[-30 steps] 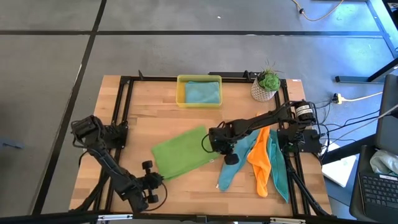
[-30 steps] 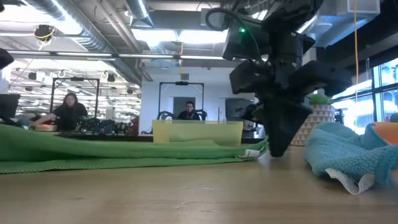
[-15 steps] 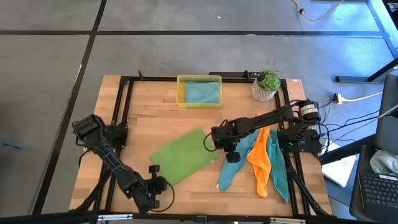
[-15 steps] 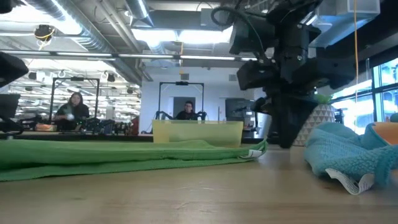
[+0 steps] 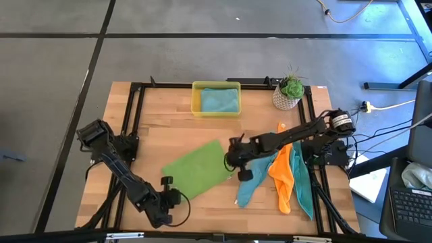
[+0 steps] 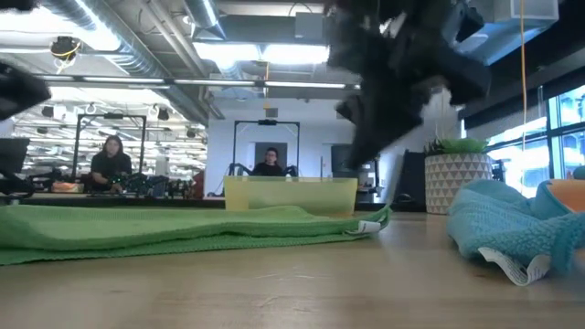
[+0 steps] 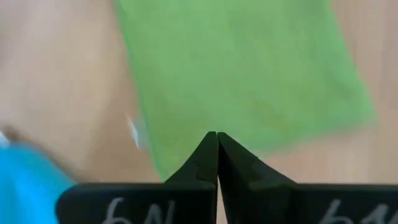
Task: Fold microfiber towels
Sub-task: Fold the green cloth
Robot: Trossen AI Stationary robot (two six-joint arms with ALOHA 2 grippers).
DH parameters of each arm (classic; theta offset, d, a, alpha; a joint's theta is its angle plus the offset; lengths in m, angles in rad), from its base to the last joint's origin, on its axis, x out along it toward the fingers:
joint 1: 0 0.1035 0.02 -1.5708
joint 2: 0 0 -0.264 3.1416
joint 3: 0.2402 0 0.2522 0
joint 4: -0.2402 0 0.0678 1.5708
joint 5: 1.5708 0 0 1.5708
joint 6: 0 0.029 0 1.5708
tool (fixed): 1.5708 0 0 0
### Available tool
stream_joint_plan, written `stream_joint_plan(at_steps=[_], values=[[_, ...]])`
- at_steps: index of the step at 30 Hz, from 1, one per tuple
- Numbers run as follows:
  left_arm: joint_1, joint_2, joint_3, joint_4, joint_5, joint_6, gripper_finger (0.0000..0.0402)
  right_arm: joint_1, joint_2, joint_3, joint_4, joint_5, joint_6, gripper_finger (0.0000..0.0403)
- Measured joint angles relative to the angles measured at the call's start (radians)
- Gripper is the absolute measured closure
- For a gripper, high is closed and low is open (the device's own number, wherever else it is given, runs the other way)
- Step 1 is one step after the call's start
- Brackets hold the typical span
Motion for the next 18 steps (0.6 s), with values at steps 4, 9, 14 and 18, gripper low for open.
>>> stream_joint_plan(at_steps=[4, 9, 14, 18], values=[[-0.003, -0.036, 0.000, -0.008, -0.041, 0.005, 0.0367, 0.020, 0.006, 0.000, 0.122, 0.016, -0.024, 0.0393], [0.004, -0.042, 0.000, -0.045, -0.001, 0.006, 0.0309, 0.021, 0.006, 0.000, 0.207, 0.023, -0.091, 0.0392], [0.021, -0.051, 0.000, -0.063, 0.081, 0.021, 0.0268, 0.010, 0.031, 0.001, 0.250, 0.021, -0.105, 0.0392], [0.028, -0.102, 0.000, -0.243, 0.043, 0.018, 0.0262, 0.000, 0.100, 0.000, 0.282, 0.019, -0.079, 0.0392]])
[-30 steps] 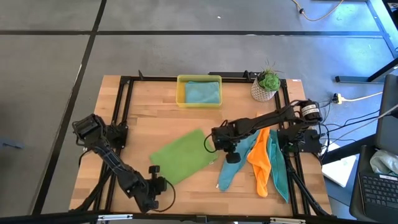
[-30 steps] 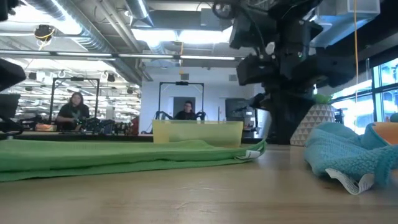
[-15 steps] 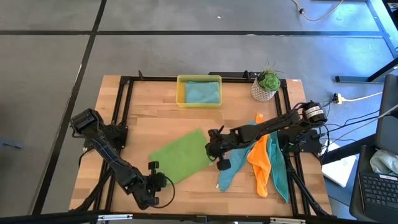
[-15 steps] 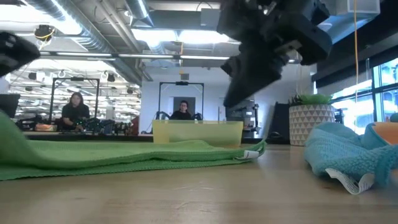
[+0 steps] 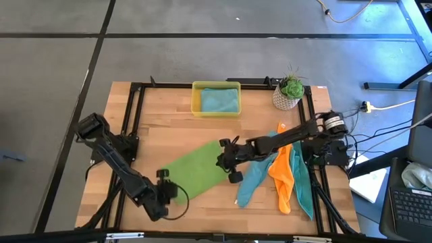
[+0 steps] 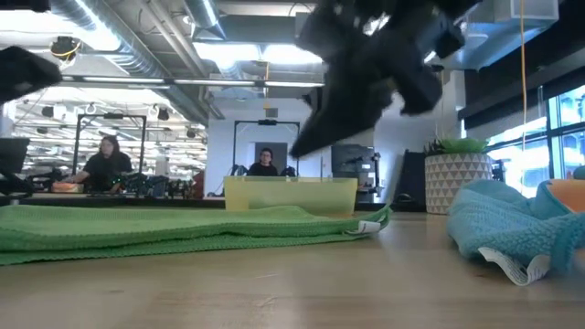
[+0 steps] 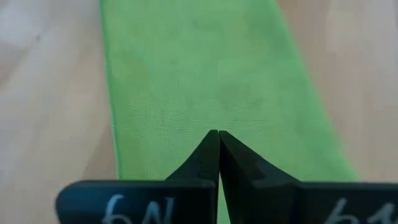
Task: Fold microfiber towels
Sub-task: Fold the green cloth
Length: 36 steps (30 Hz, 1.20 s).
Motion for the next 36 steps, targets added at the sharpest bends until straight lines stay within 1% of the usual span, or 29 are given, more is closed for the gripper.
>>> stream_joint_plan(at_steps=[3, 5, 7, 11, 14, 16, 19, 21, 24, 27, 29, 33, 36], values=[[0.008, -0.043, 0.000, -0.129, -0.116, -0.053, 0.0265, -0.004, 0.062, 0.000, 0.012, -0.001, 0.035, 0.0391], [0.019, -0.054, 0.000, -0.174, -0.206, -0.092, 0.0266, -0.005, 0.098, 0.000, 0.040, -0.002, 0.059, 0.0391], [0.039, -0.054, -0.001, -0.202, -0.248, -0.104, 0.0266, -0.005, 0.118, -0.001, 0.052, -0.002, 0.069, 0.0391], [0.092, -0.043, -0.047, -0.150, -0.209, -0.091, 0.0266, -0.013, 0.138, 0.000, 0.050, 0.005, 0.031, 0.0391], [0.119, -0.040, -0.108, -0.034, -0.173, -0.070, 0.0266, -0.032, 0.139, 0.000, 0.040, 0.010, 0.021, 0.0391], [0.133, -0.040, -0.143, 0.022, -0.130, -0.065, 0.0266, -0.048, 0.139, 0.000, 0.024, 0.012, 0.010, 0.0391], [0.141, -0.040, -0.172, 0.028, -0.068, -0.094, 0.0266, -0.076, 0.139, 0.001, 0.002, 0.011, -0.035, 0.0391], [0.140, -0.040, -0.186, 0.027, -0.027, -0.135, 0.0266, -0.102, 0.139, 0.001, 0.002, 0.008, -0.067, 0.0391], [0.138, -0.040, -0.194, 0.028, 0.013, -0.240, 0.0266, -0.152, 0.139, 0.001, 0.021, 0.016, -0.091, 0.0391], [0.128, -0.040, -0.195, 0.040, -0.006, -0.389, 0.0266, -0.195, 0.140, 0.000, 0.041, 0.019, -0.095, 0.0391], [0.117, -0.040, -0.195, 0.078, -0.023, -0.462, 0.0266, -0.220, 0.140, 0.000, 0.046, 0.020, -0.083, 0.0391], [0.102, -0.040, -0.195, 0.181, -0.030, -0.541, 0.0266, -0.239, 0.120, -0.001, 0.041, 0.036, -0.051, 0.0391], [0.090, -0.040, -0.195, 0.262, -0.032, -0.565, 0.0266, -0.221, 0.067, -0.001, 0.057, 0.073, -0.028, 0.0391]])
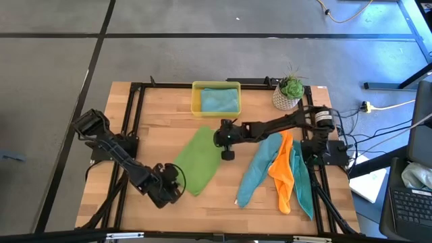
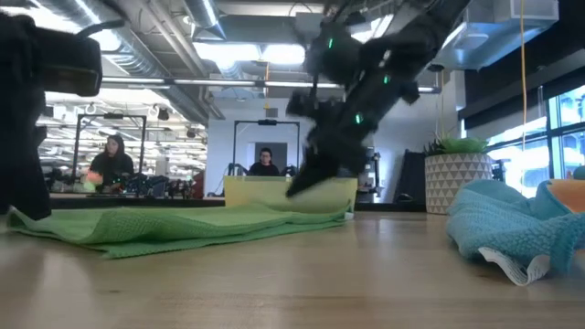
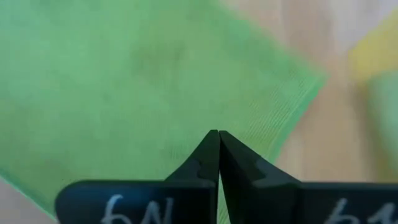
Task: Fold microfiber towels
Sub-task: Fold the green cloth
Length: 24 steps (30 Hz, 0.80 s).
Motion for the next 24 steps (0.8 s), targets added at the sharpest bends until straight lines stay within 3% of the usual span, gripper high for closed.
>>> stream_joint_plan(at_steps=[5, 9, 11, 13, 17, 20, 24], values=[[-0.040, 0.000, 0.000, 0.122, -0.079, 0.017, 0.0266, 0.102, -0.086, 0.000, 0.034, -0.040, 0.010, 0.0391], [-0.072, 0.000, 0.026, 0.094, -0.145, 0.197, 0.0266, 0.199, -0.075, 0.001, 0.146, -0.228, 0.081, 0.0391], [-0.081, 0.000, 0.058, 0.016, -0.173, 0.308, 0.0267, 0.244, -0.047, 0.002, 0.214, -0.251, 0.124, 0.0391], [-0.087, 0.000, 0.083, -0.082, -0.220, 0.402, 0.0266, 0.282, -0.013, 0.001, 0.283, -0.191, 0.160, 0.0391], [-0.082, 0.000, 0.087, -0.276, -0.317, 0.349, 0.0266, 0.326, 0.066, 0.011, 0.418, 0.016, 0.246, 0.0391], [-0.058, 0.000, 0.055, -0.359, -0.276, 0.273, 0.0266, 0.331, 0.122, 0.065, 0.382, 0.034, 0.304, 0.0391], [-0.037, 0.000, -0.008, -0.280, -0.212, 0.243, 0.0266, 0.330, 0.188, 0.159, 0.274, 0.031, 0.333, 0.0391]])
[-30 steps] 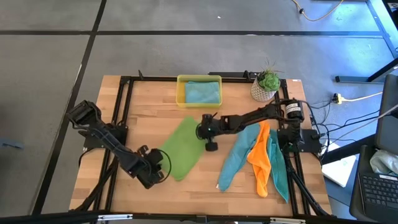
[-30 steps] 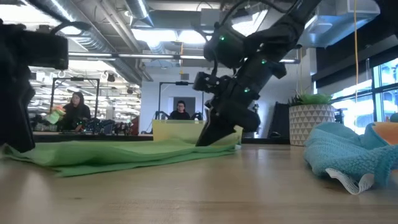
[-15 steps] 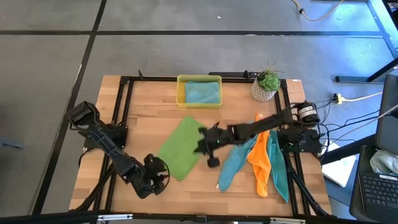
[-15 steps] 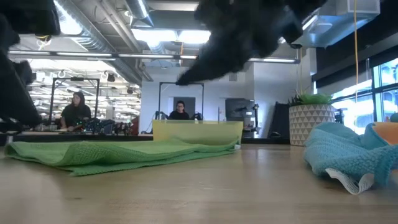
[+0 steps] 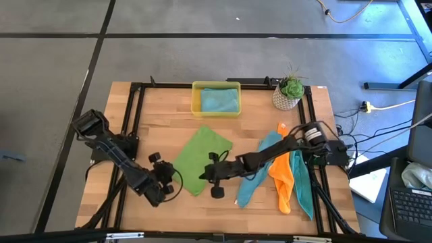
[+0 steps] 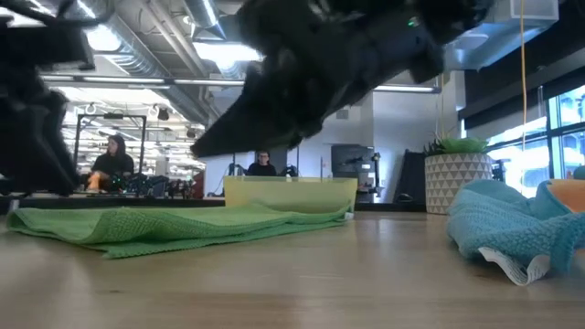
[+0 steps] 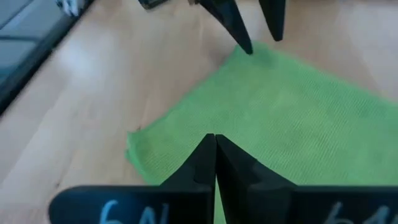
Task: Fold microfiber towels
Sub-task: Fold the green cloth
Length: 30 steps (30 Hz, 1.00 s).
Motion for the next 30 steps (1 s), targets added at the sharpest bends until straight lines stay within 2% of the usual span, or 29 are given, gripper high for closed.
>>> stream_joint_plan(at_steps=[5, 8, 16, 21, 23, 27, 30], values=[[0.012, 0.000, -0.075, 0.191, 0.107, -0.014, 0.0267, 0.000, 0.073, 0.094, -0.121, -0.090, 0.008, 0.0391], [0.006, -0.003, -0.094, 0.270, 0.126, -0.032, 0.0266, 0.003, 0.082, 0.116, -0.196, -0.107, 0.008, 0.0391], [-0.041, 0.005, -0.097, 0.411, 0.147, -0.105, 0.0266, 0.034, 0.053, 0.117, -0.280, -0.107, -0.102, 0.0391], [-0.064, 0.052, -0.095, 0.527, 0.114, -0.122, 0.0266, 0.063, -0.010, 0.118, -0.365, -0.109, -0.206, 0.0391], [-0.064, 0.073, -0.095, 0.592, 0.105, -0.070, 0.0267, 0.076, -0.021, 0.118, -0.364, -0.135, -0.231, 0.0390], [-0.057, 0.102, -0.095, 0.743, 0.120, 0.210, 0.0266, 0.116, -0.022, 0.118, -0.390, -0.201, -0.294, 0.0385], [-0.047, 0.103, -0.064, 0.759, 0.124, 0.383, 0.0266, 0.153, -0.020, 0.118, -0.462, -0.162, -0.344, 0.0359]])
